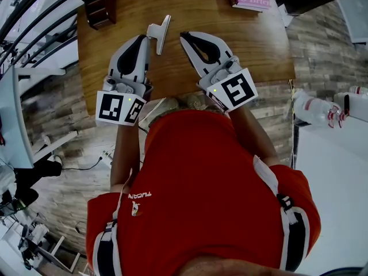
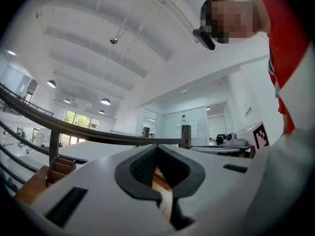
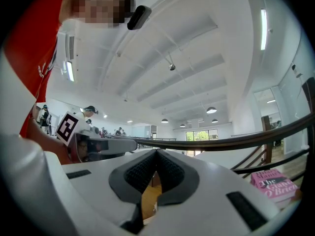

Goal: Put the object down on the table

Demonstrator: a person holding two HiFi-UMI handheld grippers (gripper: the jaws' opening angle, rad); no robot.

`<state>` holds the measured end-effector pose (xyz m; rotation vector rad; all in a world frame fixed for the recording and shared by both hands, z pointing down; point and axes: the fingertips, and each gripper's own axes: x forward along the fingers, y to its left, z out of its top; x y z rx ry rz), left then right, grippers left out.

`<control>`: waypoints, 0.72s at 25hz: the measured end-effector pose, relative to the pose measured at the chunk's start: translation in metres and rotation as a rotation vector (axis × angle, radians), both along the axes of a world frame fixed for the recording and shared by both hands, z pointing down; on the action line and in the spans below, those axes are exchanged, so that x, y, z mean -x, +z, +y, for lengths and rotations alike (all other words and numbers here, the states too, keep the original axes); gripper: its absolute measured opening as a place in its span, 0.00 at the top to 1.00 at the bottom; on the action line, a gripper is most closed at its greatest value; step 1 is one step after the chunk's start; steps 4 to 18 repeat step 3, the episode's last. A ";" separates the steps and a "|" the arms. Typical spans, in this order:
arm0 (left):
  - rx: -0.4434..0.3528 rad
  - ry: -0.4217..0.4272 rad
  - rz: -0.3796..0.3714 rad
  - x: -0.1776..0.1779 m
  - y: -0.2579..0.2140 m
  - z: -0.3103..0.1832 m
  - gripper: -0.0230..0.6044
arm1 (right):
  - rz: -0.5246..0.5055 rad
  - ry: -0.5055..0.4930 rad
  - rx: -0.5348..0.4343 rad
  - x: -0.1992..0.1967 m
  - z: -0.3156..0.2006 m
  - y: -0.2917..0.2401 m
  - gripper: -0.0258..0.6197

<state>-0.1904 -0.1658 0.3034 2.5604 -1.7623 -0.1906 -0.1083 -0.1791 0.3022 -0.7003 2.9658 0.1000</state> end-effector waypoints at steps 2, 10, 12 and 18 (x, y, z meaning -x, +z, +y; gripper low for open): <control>0.001 -0.002 0.004 0.001 0.000 0.001 0.95 | 0.001 -0.001 -0.001 0.000 0.001 0.000 0.92; 0.001 -0.003 0.006 0.001 0.000 0.001 0.95 | 0.001 -0.001 -0.002 0.000 0.001 0.000 0.92; 0.001 -0.003 0.006 0.001 0.000 0.001 0.95 | 0.001 -0.001 -0.002 0.000 0.001 0.000 0.92; 0.001 -0.003 0.006 0.001 0.000 0.001 0.95 | 0.001 -0.001 -0.002 0.000 0.001 0.000 0.92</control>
